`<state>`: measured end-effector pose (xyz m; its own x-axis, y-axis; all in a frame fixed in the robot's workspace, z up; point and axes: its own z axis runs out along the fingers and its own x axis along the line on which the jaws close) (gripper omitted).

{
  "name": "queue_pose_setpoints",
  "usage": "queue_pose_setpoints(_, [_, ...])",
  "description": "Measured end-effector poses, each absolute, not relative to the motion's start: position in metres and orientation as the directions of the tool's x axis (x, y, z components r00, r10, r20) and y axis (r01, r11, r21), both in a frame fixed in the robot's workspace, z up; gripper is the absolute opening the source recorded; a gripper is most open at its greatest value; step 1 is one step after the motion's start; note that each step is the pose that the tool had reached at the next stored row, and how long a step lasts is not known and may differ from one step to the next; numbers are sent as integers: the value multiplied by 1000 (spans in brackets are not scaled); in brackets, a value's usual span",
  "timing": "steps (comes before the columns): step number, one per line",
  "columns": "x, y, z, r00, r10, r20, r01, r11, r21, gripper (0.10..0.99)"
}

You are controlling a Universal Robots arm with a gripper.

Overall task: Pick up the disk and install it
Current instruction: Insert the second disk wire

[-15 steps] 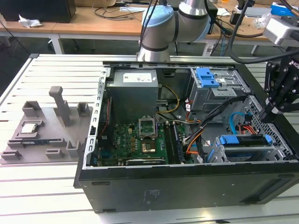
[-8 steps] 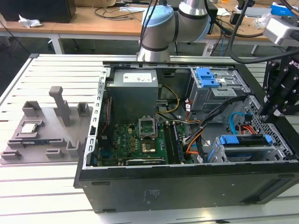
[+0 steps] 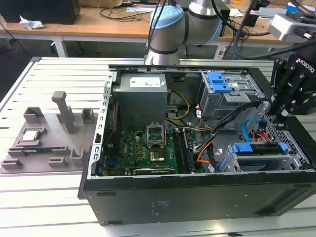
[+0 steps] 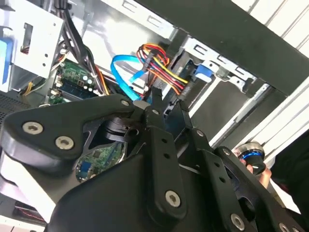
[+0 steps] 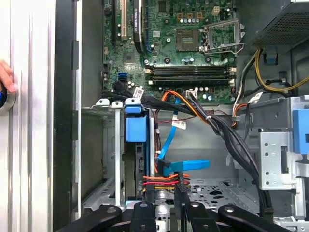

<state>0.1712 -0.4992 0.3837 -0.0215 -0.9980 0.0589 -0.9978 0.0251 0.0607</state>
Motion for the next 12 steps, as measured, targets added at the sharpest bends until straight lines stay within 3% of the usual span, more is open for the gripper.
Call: queue_pose_setpoints(12, [147, -497, 371, -21, -998, 60, -998, 25, 61, 302])
